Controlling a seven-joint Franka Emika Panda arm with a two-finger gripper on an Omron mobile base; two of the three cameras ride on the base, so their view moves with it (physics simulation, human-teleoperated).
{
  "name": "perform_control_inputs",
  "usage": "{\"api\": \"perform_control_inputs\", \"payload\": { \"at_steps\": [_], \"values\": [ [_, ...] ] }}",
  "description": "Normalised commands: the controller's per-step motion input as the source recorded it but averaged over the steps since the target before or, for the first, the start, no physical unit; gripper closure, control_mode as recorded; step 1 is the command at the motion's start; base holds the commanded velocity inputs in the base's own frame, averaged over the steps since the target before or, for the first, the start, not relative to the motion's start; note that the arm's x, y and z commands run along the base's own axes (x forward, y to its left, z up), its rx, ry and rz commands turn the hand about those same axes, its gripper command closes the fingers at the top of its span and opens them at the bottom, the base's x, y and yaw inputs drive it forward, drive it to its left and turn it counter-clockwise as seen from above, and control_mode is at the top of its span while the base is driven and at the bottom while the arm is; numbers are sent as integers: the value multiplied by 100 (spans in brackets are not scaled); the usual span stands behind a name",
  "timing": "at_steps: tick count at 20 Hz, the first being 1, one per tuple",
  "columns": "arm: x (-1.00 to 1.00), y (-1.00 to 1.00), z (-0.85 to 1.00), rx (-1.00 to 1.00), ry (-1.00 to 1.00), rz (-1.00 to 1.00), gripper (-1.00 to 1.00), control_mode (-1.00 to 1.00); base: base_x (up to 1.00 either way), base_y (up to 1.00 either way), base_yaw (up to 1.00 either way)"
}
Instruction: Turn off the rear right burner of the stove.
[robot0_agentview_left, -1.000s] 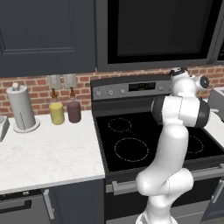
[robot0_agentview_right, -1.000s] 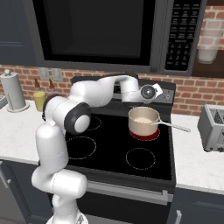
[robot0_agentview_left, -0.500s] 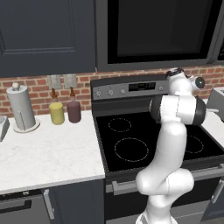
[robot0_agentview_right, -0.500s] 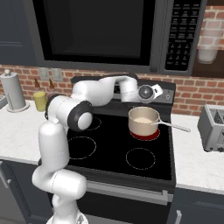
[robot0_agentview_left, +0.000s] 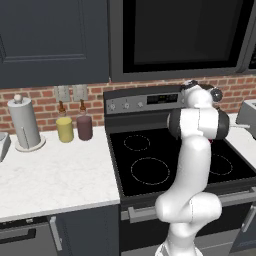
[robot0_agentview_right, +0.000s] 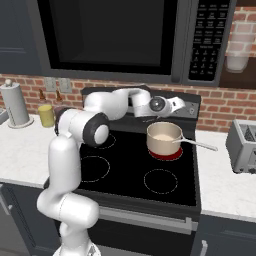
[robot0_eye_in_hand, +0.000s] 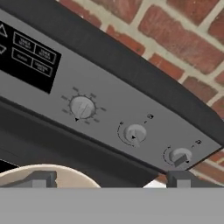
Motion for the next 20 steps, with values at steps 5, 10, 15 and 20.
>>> {"api": "perform_control_inputs", "payload": {
  "at_steps": [5,10,15,20],
  "values": [
    [29,0,0,0,0,-3,-100,-100,0,0,0],
    [18,-1,-3,0,0,-1,-100,-100,0,0,0],
    [0,-8,-13,0,0,0,-100,-100,0,0,0],
    [0,-11,-10,0,0,0,-100,-100,0,0,0]
  ]
}}
